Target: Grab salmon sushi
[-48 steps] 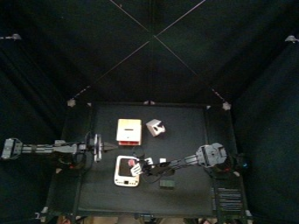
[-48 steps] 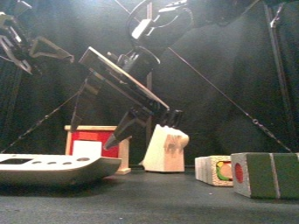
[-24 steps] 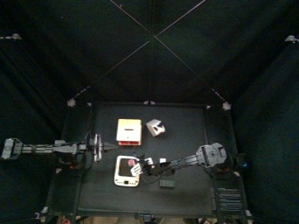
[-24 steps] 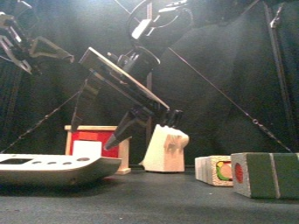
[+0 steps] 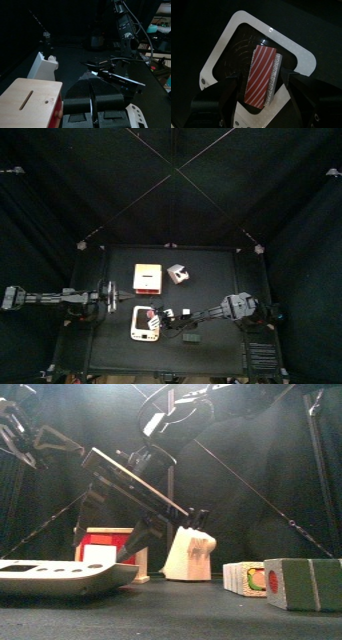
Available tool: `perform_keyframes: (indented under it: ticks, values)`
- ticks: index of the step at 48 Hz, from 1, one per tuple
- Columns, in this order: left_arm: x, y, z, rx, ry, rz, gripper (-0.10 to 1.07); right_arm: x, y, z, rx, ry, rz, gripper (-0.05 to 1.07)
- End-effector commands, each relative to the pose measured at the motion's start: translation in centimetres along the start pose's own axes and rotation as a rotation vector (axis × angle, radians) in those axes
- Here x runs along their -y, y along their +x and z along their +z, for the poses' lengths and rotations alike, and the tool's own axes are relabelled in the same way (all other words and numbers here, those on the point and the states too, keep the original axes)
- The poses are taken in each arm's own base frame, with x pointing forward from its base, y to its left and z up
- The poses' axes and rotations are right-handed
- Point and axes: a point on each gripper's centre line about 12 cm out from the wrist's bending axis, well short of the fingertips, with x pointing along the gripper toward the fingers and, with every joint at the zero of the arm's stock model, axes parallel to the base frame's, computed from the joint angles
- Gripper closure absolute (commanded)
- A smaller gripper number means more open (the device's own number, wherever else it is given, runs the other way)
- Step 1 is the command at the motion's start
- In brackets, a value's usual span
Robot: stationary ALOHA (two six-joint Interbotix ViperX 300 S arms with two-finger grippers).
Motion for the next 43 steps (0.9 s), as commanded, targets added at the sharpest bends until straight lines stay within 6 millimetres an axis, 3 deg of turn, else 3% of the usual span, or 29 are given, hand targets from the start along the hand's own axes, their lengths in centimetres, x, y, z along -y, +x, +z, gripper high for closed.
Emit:
perform_keyframes:
  ticks: [1,11,34,43]
  values:
    - [-0.02,0.17,0.47,0.012,0.001,0.001,0.99,-0.85,-1.11,1.3,0.027,0.015,0.012,0.09]
    - [-0.02,0.17,0.47,0.012,0.001,0.001,0.99,-0.18,-1.2,1.55,0.046,0.013,-0.06,0.09]
    - [-0.02,0.17,0.45,0.011,0.001,0.001,0.99,-1.02,-0.44,1.47,0.057,0.001,-0.051,0.1]
    - [-0.05,0.17,0.47,0.012,0.003,0.003,0.99,-0.72,-0.36,1.47,0.061,0.001,-0.076,0.17]
